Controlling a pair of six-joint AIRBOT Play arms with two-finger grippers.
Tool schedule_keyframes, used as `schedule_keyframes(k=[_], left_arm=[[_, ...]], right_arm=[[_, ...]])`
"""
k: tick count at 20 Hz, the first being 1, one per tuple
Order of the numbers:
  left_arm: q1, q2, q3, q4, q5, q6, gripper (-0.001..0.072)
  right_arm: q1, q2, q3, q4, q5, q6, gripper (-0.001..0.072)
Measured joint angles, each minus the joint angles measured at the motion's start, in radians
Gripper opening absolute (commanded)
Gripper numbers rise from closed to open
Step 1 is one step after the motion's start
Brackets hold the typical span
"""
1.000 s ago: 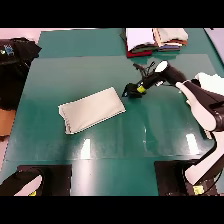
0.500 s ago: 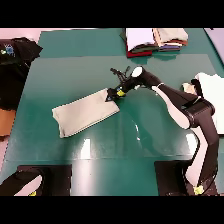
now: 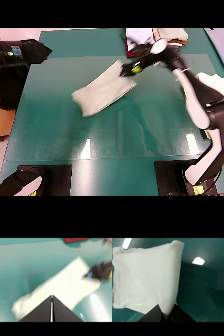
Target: Fold the shirts.
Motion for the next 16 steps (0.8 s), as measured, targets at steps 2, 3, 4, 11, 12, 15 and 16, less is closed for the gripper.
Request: schedule_keyframes(k=[2, 3, 4, 11, 12, 15, 16], left_arm=[[-0.063, 0.000, 0.000, 0.003, 0.020, 0.000, 0.0022], [-0.091, 0.000, 0.000, 0.005, 0.033, 0.000, 0.0022], [-0.116, 0.000, 0.000, 0.005, 0.042, 0.000, 0.0022], [-0.212, 0.000, 0.000, 0.000, 0.083, -0.007, 0.0022], [-0.216, 0.000, 0.000, -0.002, 0.084, -0.008, 0.0022], [-0.221, 0.000, 0.000, -0.004, 0.086, -0.019, 0.0022], [-0.223, 0.000, 0.000, -0.007, 0.087, -0.023, 0.0022]], right_arm=[[-0.123, 0.071, 0.004, -0.064, 0.013, 0.026, 0.0018], [-0.188, 0.104, 0.005, -0.091, 0.015, 0.037, 0.0018], [-0.261, 0.136, 0.007, -0.113, 0.019, 0.047, 0.0018], [-0.719, 0.216, 0.009, -0.131, 0.035, 0.072, 0.0018], [-0.766, 0.213, 0.009, -0.106, 0.035, 0.073, 0.0018], [-0.857, 0.203, 0.008, -0.056, 0.034, 0.074, 0.0018], [-0.871, 0.204, 0.009, -0.047, 0.025, 0.075, 0.0018]])
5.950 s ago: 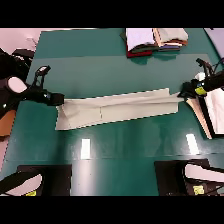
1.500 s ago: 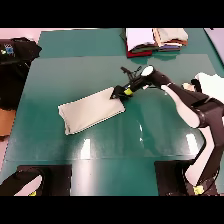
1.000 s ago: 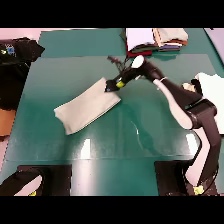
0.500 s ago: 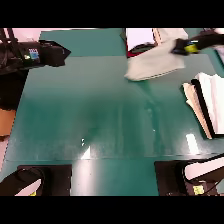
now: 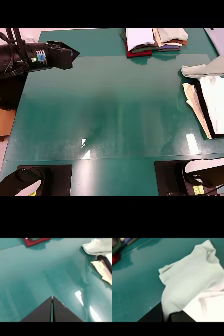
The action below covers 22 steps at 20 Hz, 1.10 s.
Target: Fold the shirts.
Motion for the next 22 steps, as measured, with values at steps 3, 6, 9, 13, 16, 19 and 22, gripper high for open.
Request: schedule_keyframes(k=[3, 6, 9, 13, 16, 19, 22], left_arm=[[-0.001, 0.000, 0.000, 0.000, 0.000, -0.007, 0.0022], [-0.002, 0.000, 0.000, 0.000, -0.003, -0.010, 0.0022], [-0.002, 0.000, 0.000, 0.000, -0.006, -0.011, 0.0022], [-0.002, 0.000, 0.000, 0.000, -0.022, -0.011, 0.0022], [-0.002, 0.000, 0.000, 0.001, -0.040, -0.006, 0.0022], [-0.002, 0.000, 0.000, 0.001, -0.057, 0.005, 0.0022], [-0.002, 0.000, 0.000, 0.001, -0.068, 0.017, 0.0023]], right_arm=[[-0.025, 0.029, 0.002, 0.020, -0.057, 0.000, 0.0018], [-0.034, 0.081, 0.002, 0.028, -0.112, 0.000, 0.0018], [-0.039, 0.136, 0.003, 0.029, -0.141, 0.000, 0.0018], [-0.040, 0.193, 0.003, -0.015, -0.109, -0.001, 0.0018], [-0.048, 0.221, 0.002, -0.085, -0.040, 0.000, 0.0018], [-0.085, 0.253, -0.032, -0.133, 0.041, 0.000, 0.0018], [-0.141, 0.320, -0.159, -0.201, 0.094, -0.001, 0.0018]])
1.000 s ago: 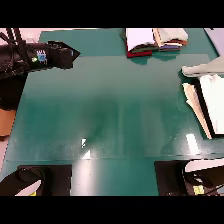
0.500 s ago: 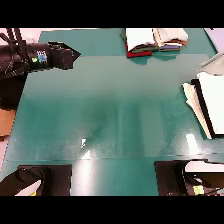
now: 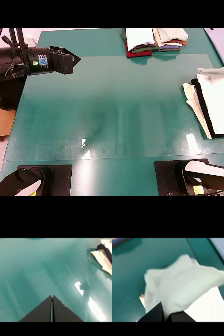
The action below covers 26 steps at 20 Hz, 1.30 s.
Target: Fold the shirts.
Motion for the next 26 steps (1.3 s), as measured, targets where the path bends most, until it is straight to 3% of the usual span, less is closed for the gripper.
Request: schedule_keyframes(k=[6, 7, 9, 10, 11, 14, 18, 25, 26], left_arm=[[0.000, 0.000, 0.000, 0.000, -0.010, 0.026, 0.0023], [0.000, 0.000, 0.000, 0.000, -0.010, 0.029, 0.0023], [0.000, 0.000, 0.000, 0.000, -0.010, 0.030, 0.0023], [0.000, 0.000, 0.000, 0.000, -0.010, 0.031, 0.0023], [0.000, 0.000, 0.000, 0.000, -0.011, 0.032, 0.0023], [0.000, 0.000, 0.000, 0.000, -0.014, 0.032, 0.0023], [0.000, 0.000, 0.000, 0.000, -0.012, 0.032, 0.0023], [0.000, 0.000, 0.000, 0.000, -0.011, 0.032, 0.0023], [0.000, 0.000, 0.000, 0.000, -0.014, 0.032, 0.0024]], right_arm=[[-0.138, 0.164, -0.360, -0.096, 0.022, -0.027, 0.0023], [-0.163, 0.187, -0.410, -0.101, 0.025, -0.033, 0.0078], [-0.208, 0.221, -0.494, -0.111, 0.031, -0.043, 0.0403], [-0.230, 0.236, -0.527, -0.114, 0.029, -0.046, 0.0496], [-0.246, 0.245, -0.550, -0.114, 0.029, -0.048, 0.0519], [-0.278, 0.262, -0.572, -0.102, 0.026, -0.052, 0.0518], [-0.194, 0.269, -0.505, 0.037, 0.007, -0.054, 0.0517], [0.311, 0.271, -0.427, 0.196, -0.027, -0.056, 0.0495], [0.394, 0.271, -0.424, 0.201, -0.042, -0.056, 0.0426]])
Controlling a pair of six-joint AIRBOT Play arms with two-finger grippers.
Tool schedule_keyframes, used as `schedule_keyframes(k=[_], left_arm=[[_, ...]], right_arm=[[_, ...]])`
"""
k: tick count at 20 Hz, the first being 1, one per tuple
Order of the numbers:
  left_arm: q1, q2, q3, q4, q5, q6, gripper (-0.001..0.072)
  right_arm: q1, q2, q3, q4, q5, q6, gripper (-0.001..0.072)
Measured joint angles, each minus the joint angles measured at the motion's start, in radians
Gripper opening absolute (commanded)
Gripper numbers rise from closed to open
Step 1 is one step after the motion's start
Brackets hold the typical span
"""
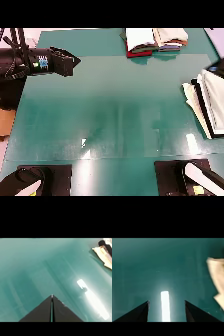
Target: Fold the shirts.
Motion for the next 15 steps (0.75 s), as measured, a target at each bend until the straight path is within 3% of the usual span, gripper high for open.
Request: schedule_keyframes(k=[3, 4, 9, 15], left_arm=[[0.000, 0.000, 0.000, 0.000, 0.002, 0.000, 0.0024], [0.000, 0.000, 0.000, 0.000, 0.005, 0.000, 0.0023], [0.000, 0.000, 0.000, 0.000, 0.013, 0.000, 0.0024], [0.000, 0.000, 0.000, 0.000, 0.015, 0.000, 0.0024]], right_arm=[[0.207, 0.000, 0.004, 0.013, -0.040, 0.000, 0.0063], [0.266, 0.000, 0.005, 0.014, -0.054, 0.000, 0.0019], [0.446, 0.000, 0.006, 0.019, -0.086, 0.000, 0.0019], [0.499, 0.000, 0.006, 0.022, -0.091, 0.000, 0.0019]])
